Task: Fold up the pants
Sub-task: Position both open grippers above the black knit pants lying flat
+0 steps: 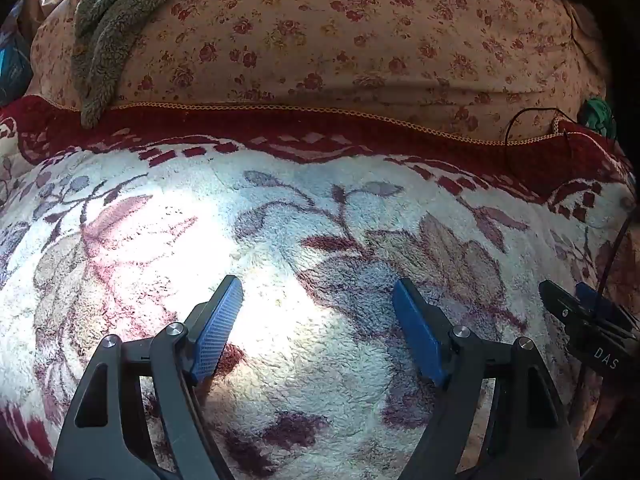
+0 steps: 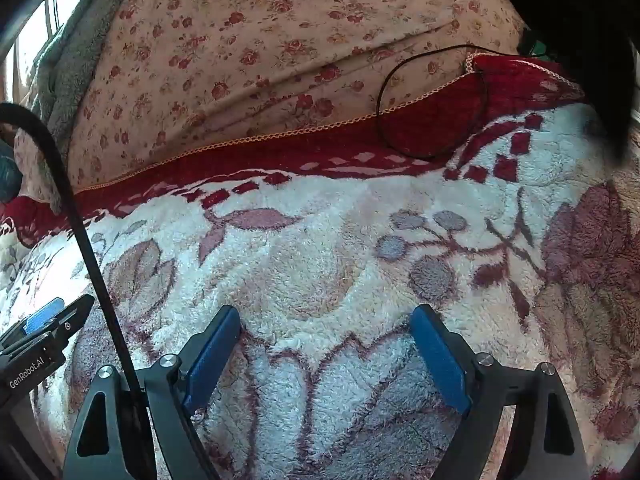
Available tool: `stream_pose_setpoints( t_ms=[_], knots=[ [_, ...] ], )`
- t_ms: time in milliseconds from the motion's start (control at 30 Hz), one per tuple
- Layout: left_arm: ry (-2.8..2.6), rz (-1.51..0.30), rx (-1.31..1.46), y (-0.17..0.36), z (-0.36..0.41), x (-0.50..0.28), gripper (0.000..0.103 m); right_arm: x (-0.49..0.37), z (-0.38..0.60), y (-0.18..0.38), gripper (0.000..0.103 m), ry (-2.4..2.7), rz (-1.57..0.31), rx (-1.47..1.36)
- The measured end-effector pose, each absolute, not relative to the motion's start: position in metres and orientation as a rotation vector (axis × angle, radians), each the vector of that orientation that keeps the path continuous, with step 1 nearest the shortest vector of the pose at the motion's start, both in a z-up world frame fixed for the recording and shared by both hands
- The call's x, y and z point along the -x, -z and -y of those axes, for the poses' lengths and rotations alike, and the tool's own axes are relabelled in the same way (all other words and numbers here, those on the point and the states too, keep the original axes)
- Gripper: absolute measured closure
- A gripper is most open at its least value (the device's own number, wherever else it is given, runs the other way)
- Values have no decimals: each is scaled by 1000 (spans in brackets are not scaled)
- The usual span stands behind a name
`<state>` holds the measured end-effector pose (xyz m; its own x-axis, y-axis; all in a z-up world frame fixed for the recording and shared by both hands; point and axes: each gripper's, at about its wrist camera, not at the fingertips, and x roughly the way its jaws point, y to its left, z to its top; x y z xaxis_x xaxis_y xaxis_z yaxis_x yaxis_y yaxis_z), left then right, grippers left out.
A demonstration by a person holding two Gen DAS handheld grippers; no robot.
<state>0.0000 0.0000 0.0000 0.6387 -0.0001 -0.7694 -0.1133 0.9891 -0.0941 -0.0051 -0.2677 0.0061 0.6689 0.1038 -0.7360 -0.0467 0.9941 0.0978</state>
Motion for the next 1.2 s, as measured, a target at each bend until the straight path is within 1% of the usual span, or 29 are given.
stream_pose_setpoints(
  t_ms=[900,933,1000,1067,1167,1200],
  knots=[
    [-62,-886,130,-1,-2,2,25,6,266,-3,16,-81,-837,-61],
    [-54,-893,120,-2,-2,2,25,5,267,-2,14,-84,-843,-60],
    [-56,-911,67,-7,1,5,25,3,265,-4,14,-79,-854,-48],
    [-59,-889,58,-12,2,12,25,3,266,-6,14,-86,-858,-53],
    [-55,-881,64,-21,-1,24,25,3,270,-11,18,-137,-866,-84],
    [-58,-877,60,-25,-2,28,25,6,272,-14,24,-152,-866,-109]
  ],
)
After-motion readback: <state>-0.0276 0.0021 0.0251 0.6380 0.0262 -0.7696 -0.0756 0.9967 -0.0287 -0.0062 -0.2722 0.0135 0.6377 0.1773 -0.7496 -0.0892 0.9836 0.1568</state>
